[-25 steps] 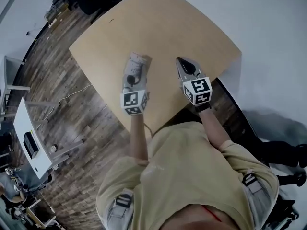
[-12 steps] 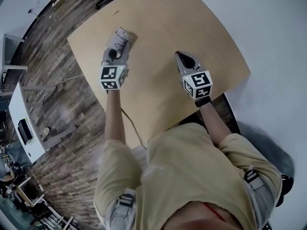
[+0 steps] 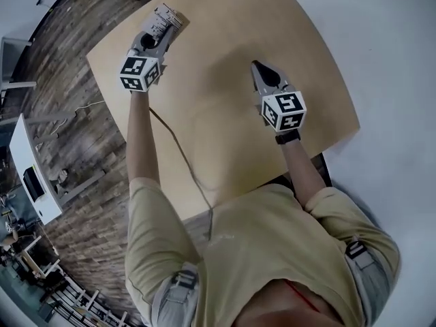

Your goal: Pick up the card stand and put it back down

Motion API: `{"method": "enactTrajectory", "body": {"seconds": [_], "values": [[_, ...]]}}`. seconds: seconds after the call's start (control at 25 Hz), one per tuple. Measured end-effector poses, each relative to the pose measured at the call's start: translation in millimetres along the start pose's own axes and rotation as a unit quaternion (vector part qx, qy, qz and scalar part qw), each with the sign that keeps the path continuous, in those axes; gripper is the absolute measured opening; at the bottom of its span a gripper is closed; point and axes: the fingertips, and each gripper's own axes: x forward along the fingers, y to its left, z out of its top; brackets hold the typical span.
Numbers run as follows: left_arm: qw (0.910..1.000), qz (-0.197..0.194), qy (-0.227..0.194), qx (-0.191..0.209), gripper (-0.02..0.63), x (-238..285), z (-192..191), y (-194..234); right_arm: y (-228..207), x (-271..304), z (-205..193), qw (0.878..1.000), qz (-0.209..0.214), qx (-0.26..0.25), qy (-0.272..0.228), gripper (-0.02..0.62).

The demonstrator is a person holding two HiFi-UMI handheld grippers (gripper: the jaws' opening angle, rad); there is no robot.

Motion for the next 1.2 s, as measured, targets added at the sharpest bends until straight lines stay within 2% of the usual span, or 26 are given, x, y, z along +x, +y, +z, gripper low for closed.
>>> {"method": "enactTrajectory", "body": {"seconds": [0.2, 0.4, 0.6, 0.8, 1.08, 1.2], "values": [[0.9983, -0.055, 0.005, 0.017, 0.091, 71, -19, 12, -40, 40, -9, 1.0, -0.004, 0.015, 0.001, 0.003], [0.9968, -0.077, 0.012, 0.017, 0.091, 115, -72, 31, -46, 93, -37, 0.999, -0.004, 0.031, 0.011, 0.003], [0.9945, -0.098, 0.035, 0.006, 0.091, 172, -107, 8, -84, 103, -42, 0.999, -0.009, 0.051, 0.017, 0.003], [0.9857, -0.144, 0.083, 0.027, 0.091, 191, -161, -20, -84, 115, -65, 0.998, -0.005, 0.063, 0.03, 0.003], [0.9757, -0.188, 0.104, 0.041, 0.091, 208, -187, -28, -90, 132, -78, 0.997, -0.006, 0.067, 0.049, 0.003], [0.9704, -0.193, 0.132, 0.06, 0.092, 210, -201, -29, -94, 131, -84, 0.996, -0.01, 0.068, 0.051, 0.003]]}}
